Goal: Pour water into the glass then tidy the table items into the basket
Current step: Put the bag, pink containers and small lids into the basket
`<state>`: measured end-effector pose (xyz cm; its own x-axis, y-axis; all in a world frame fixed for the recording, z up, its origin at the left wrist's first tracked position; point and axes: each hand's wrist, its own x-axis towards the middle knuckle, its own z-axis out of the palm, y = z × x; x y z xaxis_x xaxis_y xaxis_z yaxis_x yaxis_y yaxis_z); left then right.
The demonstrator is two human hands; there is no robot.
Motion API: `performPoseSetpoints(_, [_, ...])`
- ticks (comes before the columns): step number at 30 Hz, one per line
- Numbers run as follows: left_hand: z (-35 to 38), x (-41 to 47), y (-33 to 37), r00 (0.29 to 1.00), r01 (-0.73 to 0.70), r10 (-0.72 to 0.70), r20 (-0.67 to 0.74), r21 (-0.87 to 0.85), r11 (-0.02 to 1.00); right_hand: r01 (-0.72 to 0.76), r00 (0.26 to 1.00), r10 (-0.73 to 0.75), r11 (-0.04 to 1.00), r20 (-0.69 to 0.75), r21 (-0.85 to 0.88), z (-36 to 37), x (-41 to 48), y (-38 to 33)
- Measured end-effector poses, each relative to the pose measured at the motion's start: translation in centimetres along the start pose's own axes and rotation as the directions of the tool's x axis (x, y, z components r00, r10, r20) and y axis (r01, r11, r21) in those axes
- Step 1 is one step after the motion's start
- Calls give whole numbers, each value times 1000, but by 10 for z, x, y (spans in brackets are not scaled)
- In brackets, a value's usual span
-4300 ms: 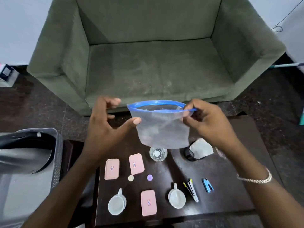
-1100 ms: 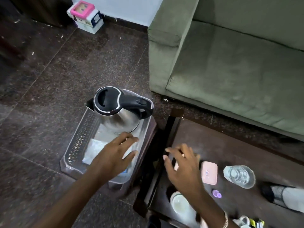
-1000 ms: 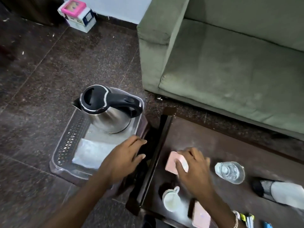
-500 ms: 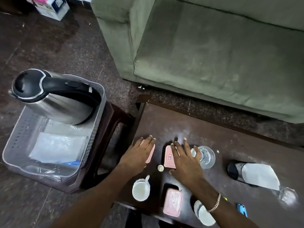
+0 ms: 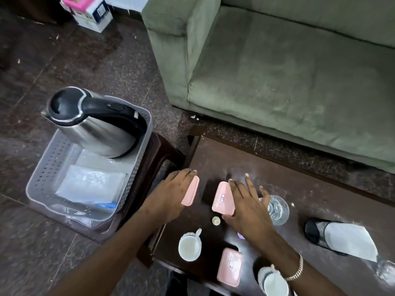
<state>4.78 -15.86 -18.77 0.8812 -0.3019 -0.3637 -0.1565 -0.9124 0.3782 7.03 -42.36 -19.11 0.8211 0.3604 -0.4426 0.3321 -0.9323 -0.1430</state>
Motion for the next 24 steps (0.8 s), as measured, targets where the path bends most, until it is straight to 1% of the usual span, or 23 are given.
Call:
performPoseSetpoints(3, [-52, -22, -18, 994, -27, 19, -112, -76, 997, 35, 996, -26, 994, -87, 99, -36, 9, -25])
performPoseSetpoints(5, [-87, -41, -36, 989, -12, -6, -149, -122, 992, 73, 991, -53, 985, -123, 159, -61, 17, -51])
performPoseSetpoints(7, [-115, -63, -58, 983, 20, -42, -177, -124, 992, 133, 984, -103, 968, -148, 212, -80, 25, -84])
performPoseSetpoints(10, [-144, -95, -93, 977, 92, -106, -184, -84, 992, 231, 964, -175, 924, -200, 304, -103, 34, -137])
performPoseSetpoints(13, [-157, -126, -130, 973, 185, -196, -123, -97, 978, 310, 942, -238, 885, -235, 347, -113, 43, -196])
performPoseSetpoints(15, [-157, -142, -152, 967, 233, -241, -77, -108, 967, 347, 932, -284, 882, -227, 320, -109, 46, -233])
performPoseSetpoints(18, [-146, -154, -176, 960, 280, -281, 5, -98, 955, 391, 914, -348, 893, -207, 223, -87, 50, -277])
performPoseSetpoints(21, [-132, -155, -192, 969, 244, -238, 67, -123, 962, 393, 914, -373, 911, -156, 123, -63, 56, -299])
performPoseSetpoints(24, [-119, -154, -211, 973, 222, -216, 82, -84, 971, 371, 925, -362, 926, -116, 68, -47, 63, -309])
